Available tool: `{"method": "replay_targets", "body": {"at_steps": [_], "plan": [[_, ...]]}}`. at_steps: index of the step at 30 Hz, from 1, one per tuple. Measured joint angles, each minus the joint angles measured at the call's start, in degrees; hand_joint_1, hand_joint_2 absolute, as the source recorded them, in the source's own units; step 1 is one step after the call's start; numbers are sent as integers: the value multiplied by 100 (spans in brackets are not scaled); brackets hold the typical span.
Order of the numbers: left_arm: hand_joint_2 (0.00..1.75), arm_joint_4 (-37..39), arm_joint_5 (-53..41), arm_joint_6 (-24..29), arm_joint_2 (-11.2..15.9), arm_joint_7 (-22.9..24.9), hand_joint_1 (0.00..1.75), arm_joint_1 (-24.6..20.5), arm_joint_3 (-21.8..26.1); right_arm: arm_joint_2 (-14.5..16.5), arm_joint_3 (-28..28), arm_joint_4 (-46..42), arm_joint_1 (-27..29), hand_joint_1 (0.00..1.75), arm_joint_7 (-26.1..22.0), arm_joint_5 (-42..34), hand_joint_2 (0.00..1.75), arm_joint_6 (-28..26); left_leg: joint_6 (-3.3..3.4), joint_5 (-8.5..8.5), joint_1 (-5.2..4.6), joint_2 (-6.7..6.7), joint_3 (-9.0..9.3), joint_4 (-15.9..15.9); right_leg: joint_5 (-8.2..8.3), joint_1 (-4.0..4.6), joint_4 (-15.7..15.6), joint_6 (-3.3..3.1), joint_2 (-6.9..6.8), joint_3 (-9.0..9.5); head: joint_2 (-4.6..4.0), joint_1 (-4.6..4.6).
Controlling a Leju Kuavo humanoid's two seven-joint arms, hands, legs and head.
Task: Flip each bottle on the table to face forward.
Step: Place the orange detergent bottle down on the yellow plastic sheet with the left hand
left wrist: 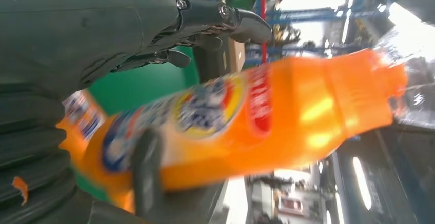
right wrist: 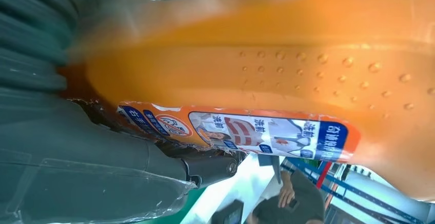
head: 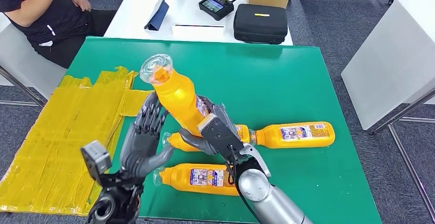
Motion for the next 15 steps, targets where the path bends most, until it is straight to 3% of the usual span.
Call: {"method": "replay_targets", "body": {"at_steps": [6,11,15], "plan": [[175,416,-97,191,-178,-3,0,-480,58,-3,-1,21,135,175,-18,192,175,5,1,0,0,2,-3,0,0,1,1,1,2,-2,0,-1],[175,511,28,379,-212,26,0,-569,148,6,142,34,304,175,61,555,175,121,1,0,1,2,-13,-1,-1,1,1,0,1,-12,0,0],[175,521,248,491,-215,67,0,-506,227,71,415,49,422,175,216,1265,175,109,0,-1,1,7,-23,-2,-1,1,1,0,6,-23,0,0]]}}
